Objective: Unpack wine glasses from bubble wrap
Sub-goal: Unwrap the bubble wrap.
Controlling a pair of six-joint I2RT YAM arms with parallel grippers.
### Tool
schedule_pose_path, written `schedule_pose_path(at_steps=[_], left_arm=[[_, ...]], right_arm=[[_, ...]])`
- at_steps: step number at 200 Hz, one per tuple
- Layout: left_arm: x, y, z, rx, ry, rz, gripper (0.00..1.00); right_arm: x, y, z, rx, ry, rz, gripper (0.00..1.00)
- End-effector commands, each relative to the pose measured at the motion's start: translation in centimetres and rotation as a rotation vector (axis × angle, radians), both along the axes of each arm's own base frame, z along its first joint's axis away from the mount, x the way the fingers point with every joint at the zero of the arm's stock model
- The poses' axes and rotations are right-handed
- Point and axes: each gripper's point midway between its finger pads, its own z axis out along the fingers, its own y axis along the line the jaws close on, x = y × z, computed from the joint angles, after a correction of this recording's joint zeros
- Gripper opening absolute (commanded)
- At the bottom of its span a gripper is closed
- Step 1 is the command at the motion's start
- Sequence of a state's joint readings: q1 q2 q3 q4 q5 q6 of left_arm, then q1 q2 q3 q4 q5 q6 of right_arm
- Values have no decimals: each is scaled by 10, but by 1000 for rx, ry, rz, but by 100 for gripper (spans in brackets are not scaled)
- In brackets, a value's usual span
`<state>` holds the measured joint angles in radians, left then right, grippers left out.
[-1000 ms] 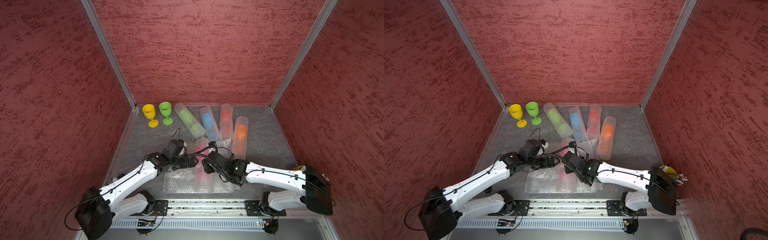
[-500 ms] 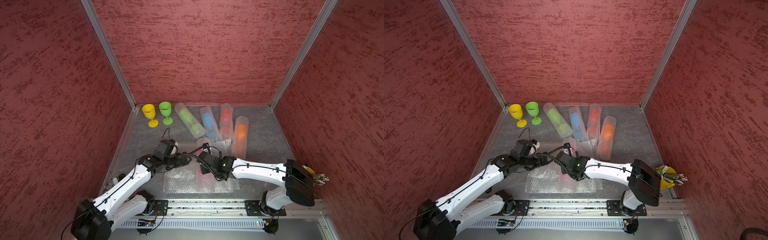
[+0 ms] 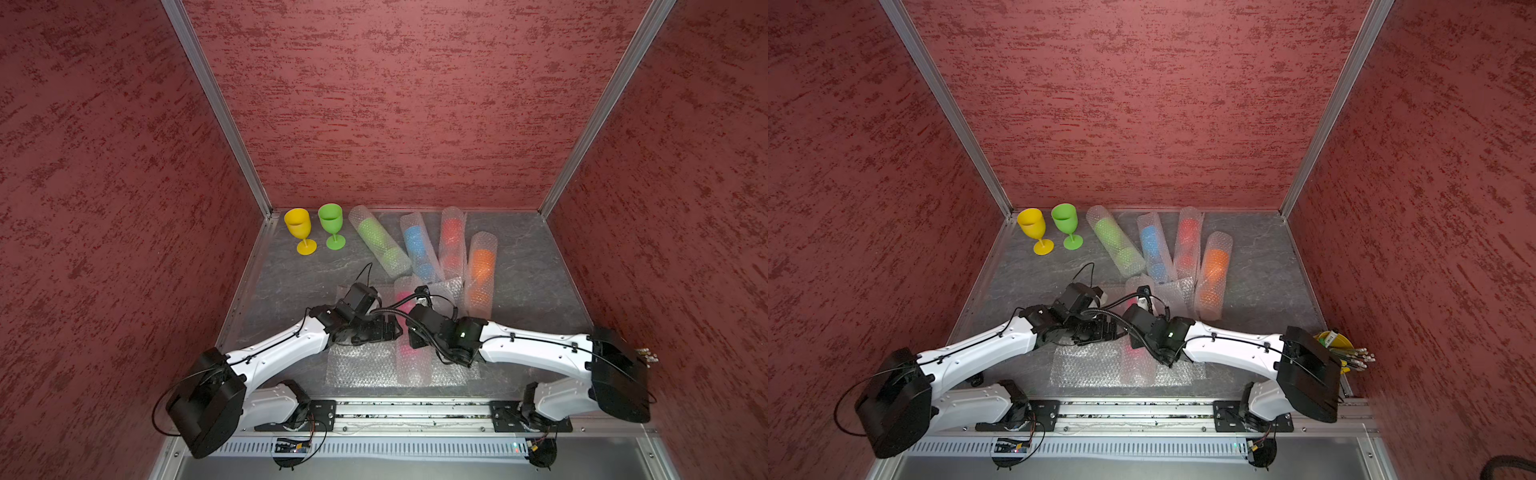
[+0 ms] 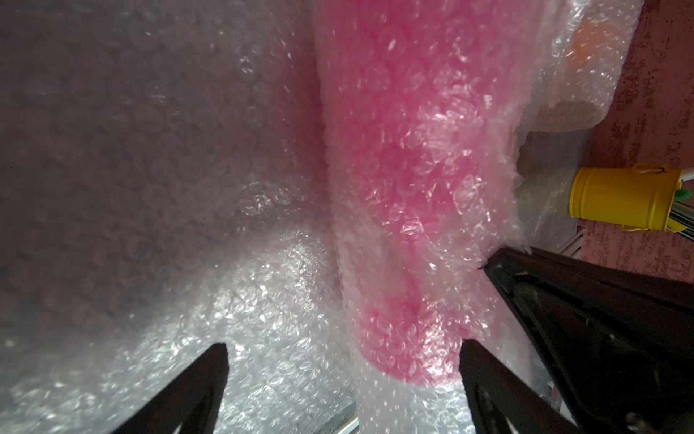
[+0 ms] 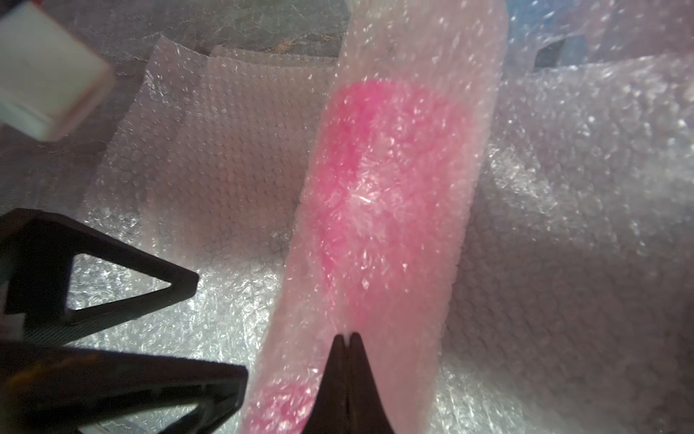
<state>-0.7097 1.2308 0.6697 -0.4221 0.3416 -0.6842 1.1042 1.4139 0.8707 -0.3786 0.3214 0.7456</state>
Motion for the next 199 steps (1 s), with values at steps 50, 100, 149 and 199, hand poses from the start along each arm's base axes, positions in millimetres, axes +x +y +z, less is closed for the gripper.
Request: schedule_pose_path(at_steps=[50, 100, 149, 199], left_arm=[[11, -38, 6, -138, -4, -62, 90], [16, -48, -3, -166, 25, -72, 56], [18, -41, -2, -186, 20, -48, 28], [21, -38, 10, -205, -9, -31, 7]], right_arm=[[5, 13, 15, 132, -21, -3, 0], [5, 11, 11, 123, -15, -5, 0], [6, 5, 5, 110, -9, -17, 0], [16, -10, 5, 112, -13, -58, 0]])
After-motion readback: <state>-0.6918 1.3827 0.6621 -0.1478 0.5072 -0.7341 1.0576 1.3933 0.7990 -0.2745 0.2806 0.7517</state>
